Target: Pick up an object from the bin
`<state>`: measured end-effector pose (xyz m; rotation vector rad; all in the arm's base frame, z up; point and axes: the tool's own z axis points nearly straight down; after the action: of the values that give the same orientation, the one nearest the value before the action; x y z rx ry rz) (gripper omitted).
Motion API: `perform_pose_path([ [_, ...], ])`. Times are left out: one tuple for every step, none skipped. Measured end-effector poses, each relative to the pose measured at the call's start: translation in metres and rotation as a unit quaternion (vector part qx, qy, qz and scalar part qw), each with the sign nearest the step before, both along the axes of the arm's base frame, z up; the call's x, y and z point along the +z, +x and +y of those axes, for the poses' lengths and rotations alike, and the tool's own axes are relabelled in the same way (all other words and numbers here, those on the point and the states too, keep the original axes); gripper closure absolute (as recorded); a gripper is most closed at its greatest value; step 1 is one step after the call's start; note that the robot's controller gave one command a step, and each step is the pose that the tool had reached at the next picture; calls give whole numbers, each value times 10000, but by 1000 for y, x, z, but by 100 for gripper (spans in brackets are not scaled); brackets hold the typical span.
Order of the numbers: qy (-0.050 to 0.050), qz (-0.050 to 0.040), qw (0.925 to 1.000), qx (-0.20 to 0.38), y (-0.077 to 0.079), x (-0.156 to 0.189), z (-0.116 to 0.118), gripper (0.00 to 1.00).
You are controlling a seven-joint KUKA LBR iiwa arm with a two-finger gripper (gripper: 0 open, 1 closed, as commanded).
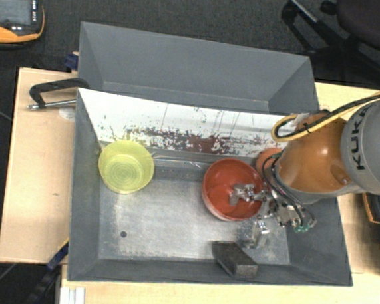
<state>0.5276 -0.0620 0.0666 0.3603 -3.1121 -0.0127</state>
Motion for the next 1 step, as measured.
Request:
perform_pose_path([
  [-13,-43,10000,-3,2,5,-1,100],
])
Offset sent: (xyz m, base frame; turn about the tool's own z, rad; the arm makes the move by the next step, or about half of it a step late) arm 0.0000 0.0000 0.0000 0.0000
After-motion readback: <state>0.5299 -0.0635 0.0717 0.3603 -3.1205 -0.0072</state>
